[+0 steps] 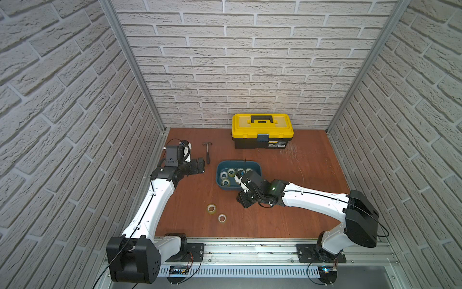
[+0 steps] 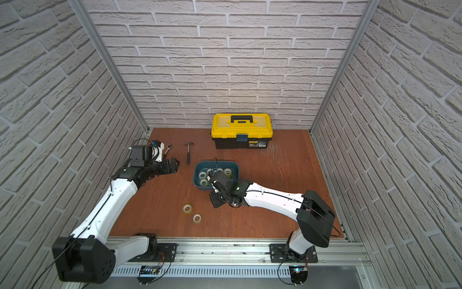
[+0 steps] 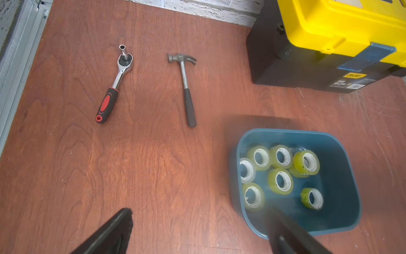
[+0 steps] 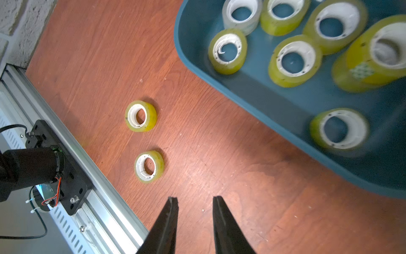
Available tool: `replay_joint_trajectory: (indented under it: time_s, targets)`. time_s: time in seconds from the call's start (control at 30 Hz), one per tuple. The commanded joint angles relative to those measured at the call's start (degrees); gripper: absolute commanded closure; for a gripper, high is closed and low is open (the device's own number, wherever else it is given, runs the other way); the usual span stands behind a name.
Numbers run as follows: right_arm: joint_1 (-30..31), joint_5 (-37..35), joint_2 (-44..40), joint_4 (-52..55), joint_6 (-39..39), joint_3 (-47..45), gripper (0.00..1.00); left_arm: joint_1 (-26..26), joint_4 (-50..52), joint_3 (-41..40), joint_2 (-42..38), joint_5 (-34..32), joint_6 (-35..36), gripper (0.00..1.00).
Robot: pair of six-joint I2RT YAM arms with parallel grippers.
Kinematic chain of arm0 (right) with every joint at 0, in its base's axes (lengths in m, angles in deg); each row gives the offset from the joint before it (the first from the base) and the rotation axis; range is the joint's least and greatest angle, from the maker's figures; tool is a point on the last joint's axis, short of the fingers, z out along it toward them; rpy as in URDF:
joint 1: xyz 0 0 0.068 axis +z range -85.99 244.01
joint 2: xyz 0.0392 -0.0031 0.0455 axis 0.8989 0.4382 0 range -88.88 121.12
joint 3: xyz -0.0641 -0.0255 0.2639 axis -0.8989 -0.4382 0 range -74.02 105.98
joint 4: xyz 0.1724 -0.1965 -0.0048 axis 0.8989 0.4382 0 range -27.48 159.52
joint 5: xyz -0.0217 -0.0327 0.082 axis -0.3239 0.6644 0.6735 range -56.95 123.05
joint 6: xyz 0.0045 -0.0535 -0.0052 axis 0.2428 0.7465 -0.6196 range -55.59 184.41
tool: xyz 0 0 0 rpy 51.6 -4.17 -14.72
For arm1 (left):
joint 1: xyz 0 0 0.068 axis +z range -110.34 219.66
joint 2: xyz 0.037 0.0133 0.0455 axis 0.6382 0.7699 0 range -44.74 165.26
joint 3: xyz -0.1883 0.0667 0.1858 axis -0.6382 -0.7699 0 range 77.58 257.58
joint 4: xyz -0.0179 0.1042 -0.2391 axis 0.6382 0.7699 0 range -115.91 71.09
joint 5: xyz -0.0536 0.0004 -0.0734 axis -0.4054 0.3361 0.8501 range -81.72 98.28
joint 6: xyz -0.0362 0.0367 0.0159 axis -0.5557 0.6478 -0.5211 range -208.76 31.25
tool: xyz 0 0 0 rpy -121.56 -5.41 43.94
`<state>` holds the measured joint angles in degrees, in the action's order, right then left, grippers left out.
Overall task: Put the transparent tape into the storage box
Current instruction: Pick up the tape at the center of the board.
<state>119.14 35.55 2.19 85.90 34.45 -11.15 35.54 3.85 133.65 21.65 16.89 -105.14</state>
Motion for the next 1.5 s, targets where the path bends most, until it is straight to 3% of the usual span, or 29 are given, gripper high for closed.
replay_joint_trajectory:
  time_s: [0.0, 0.53, 1.13, 1.27, 1.47]
  targets:
    - [2.39, 0.92, 2.17, -4.82, -1.85, -0.61, 0.67, 0.39, -0.84, 0.70, -0.78, -1.02, -0.14, 0.02]
    - [10.64, -1.68, 15.77, -0.43, -1.25, 10.03, 0.67, 0.42, -0.75, 0.80, -0.89, -0.70, -0.14, 0.02]
    - [11.93, -5.03, 24.76, 2.99, -0.86, 13.94, 0.68, 0.17, -1.02, 0.35, -1.67, -0.07, -0.27, 0.02]
    - [12.01, -5.52, 25.04, 2.72, -1.12, 13.68, 0.73, 0.02, -0.93, 0.35, -1.74, -0.34, -0.23, 0.02]
    - [11.97, -8.43, 20.20, 3.77, -0.25, 13.03, 0.91, -1.33, -0.56, 0.35, -2.70, -3.15, 0.21, 0.02]
